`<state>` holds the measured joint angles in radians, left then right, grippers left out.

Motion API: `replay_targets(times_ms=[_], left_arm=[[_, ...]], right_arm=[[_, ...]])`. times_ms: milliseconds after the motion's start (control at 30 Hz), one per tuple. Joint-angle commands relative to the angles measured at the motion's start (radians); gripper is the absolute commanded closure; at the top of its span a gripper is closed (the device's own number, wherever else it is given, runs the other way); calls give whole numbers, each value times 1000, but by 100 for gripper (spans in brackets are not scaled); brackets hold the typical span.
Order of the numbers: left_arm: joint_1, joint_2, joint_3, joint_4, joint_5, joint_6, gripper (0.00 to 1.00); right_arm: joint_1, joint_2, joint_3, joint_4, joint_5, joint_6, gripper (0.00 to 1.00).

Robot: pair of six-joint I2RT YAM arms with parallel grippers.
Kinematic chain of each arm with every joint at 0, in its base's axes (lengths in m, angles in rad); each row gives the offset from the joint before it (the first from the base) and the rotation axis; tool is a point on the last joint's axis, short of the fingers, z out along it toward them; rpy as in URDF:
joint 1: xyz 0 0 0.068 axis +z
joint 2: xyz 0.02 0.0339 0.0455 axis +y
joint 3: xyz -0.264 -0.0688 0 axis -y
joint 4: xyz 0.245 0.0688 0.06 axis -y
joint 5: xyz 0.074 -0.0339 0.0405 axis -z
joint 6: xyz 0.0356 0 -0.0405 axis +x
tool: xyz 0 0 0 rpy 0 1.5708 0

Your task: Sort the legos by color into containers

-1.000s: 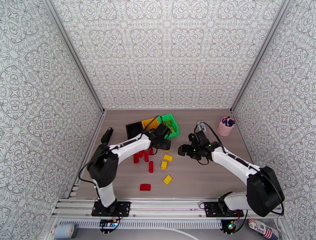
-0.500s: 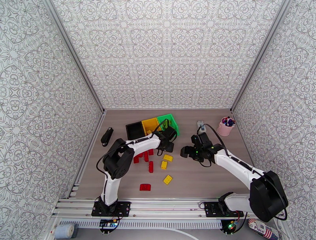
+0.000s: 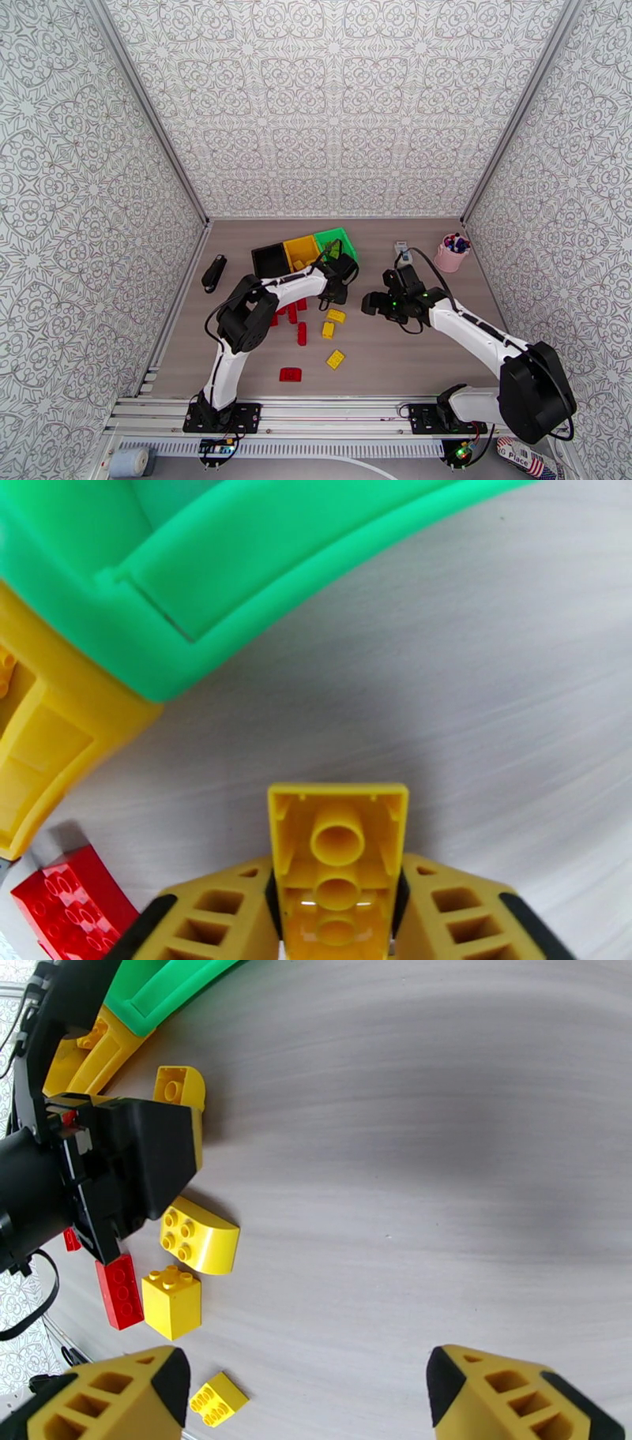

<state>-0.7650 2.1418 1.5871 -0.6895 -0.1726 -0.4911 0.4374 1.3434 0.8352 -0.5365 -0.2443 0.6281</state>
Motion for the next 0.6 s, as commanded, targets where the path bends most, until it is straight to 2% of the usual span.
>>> replay_targets(times_ms=[0, 367, 567], left_arm=[[-21, -6, 26, -27, -16, 13, 67], [-27, -191, -29, -21, -3, 5, 71], [45, -317, -91, -18, -7, 4, 71]], right_arm=[[-9, 5, -2, 0, -24, -3, 19], [7, 33, -59, 252, -247, 113, 20], [79, 93, 16, 322, -292, 138, 20]])
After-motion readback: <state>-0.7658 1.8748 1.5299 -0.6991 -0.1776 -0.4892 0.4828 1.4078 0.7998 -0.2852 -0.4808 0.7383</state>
